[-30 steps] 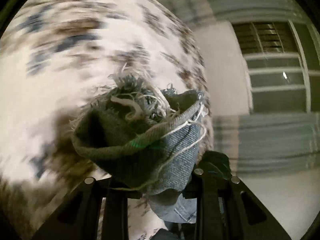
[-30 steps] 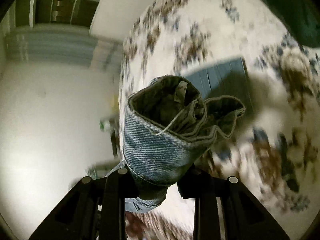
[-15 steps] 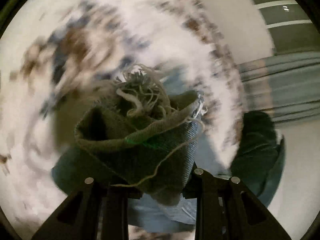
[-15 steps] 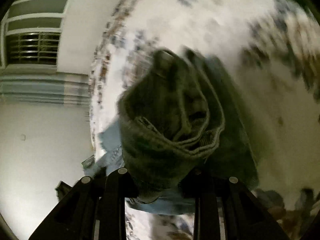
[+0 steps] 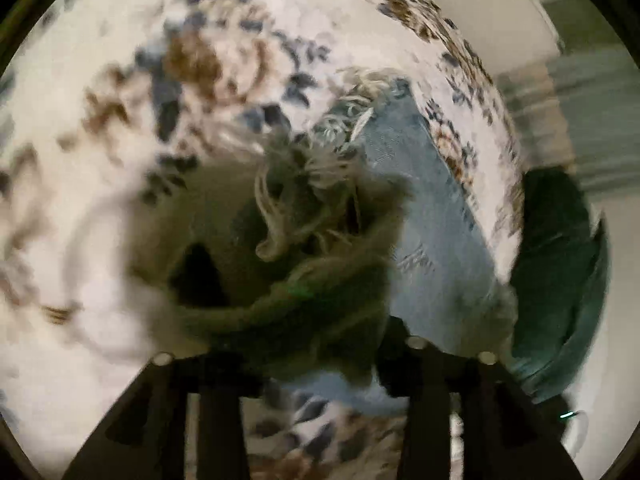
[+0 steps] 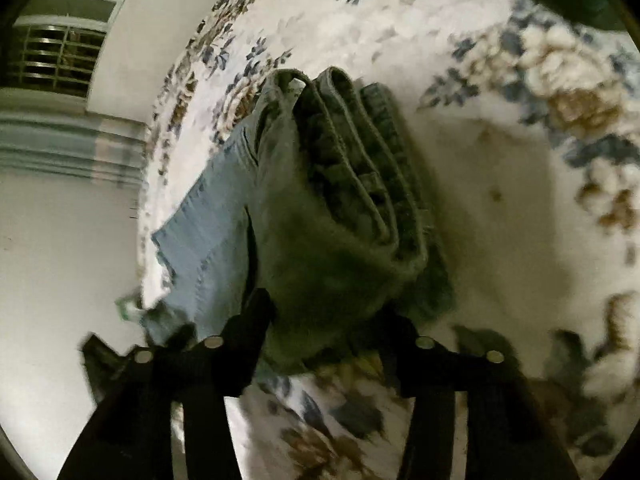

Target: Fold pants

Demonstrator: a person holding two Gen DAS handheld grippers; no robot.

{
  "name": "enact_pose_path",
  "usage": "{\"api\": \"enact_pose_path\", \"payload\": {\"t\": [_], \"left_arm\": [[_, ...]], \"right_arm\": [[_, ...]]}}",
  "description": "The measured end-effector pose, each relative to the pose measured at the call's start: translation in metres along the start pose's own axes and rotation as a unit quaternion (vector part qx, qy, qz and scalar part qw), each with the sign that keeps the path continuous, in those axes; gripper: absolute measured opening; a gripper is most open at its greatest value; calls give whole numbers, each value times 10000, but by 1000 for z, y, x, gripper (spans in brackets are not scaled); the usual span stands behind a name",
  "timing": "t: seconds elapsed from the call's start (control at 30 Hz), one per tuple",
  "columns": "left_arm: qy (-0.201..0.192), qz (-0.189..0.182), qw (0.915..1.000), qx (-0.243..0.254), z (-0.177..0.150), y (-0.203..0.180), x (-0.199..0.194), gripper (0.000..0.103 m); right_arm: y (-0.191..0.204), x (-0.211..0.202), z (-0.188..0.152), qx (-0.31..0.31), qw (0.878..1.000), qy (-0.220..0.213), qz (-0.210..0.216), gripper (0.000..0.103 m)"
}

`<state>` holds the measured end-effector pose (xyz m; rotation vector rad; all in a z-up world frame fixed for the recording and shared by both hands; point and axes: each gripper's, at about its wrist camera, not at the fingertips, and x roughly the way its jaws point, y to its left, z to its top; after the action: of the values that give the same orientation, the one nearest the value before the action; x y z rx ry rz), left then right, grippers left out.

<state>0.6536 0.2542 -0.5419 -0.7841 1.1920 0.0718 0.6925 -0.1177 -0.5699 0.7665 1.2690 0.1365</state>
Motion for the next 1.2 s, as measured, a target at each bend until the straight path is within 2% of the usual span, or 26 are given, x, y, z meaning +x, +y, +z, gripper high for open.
{"api": "enact_pose_path", "payload": {"t": [0.07, 0.1, 0.13, 0.17, 0.2, 0.27, 0.37, 0.5, 0.6, 0.77, 0.97, 1.1, 1.2], "left_arm": [[-120, 410, 9983, 403, -5, -12, -15, 68], [-211, 614, 9958, 647, -8, -21, -24, 90], [-307, 726, 9932, 851, -13, -25, -33, 93], [-398, 833, 9903, 1036, -17, -30, -42, 93], [-485, 969, 9864, 1238, -21, -38, -51, 93], [-696, 1274, 9747, 1702, -33, -55, -74, 96], [-988, 1481, 9599, 2166, -46, -78, -104, 96], [-1306, 1627, 9464, 2467, -64, -101, -151, 96], [-1497, 1623, 9407, 2577, -80, -112, -184, 96], [-1815, 1588, 9308, 2745, -122, -129, -254, 96], [-2145, 1394, 9227, 2884, -182, -141, -341, 96], [-2395, 1327, 9137, 3002, -223, -148, -397, 96], [-2490, 1250, 9102, 3065, -253, -151, -435, 96]], "right_arm": [[4, -16, -10, -167, 9992, -111, -347, 59], [11, -26, -15, -324, 9975, -207, -601, 61], [14, -36, -21, -408, 9960, -263, -748, 63], [23, -47, -27, -566, 9925, -360, -1025, 73], [32, -56, -32, -745, 9883, -456, -1250, 88], [46, -77, -45, -1041, 9805, -644, -1535, 103], [78, -110, -67, -1555, 9582, -1058, -2157, 103], [113, -164, -100, -1958, 9377, -1481, -2460, 103], [131, -197, -120, -2127, 9310, -1648, -2466, 103], [159, -276, -169, -2278, 9240, -1929, -2389, 103], [182, -382, -236, -2448, 9153, -2327, -2193, 103], [194, -456, -292, -2619, 9055, -2600, -2095, 103], [199, -498, -327, -2668, 9051, -2676, -1951, 103]]}}
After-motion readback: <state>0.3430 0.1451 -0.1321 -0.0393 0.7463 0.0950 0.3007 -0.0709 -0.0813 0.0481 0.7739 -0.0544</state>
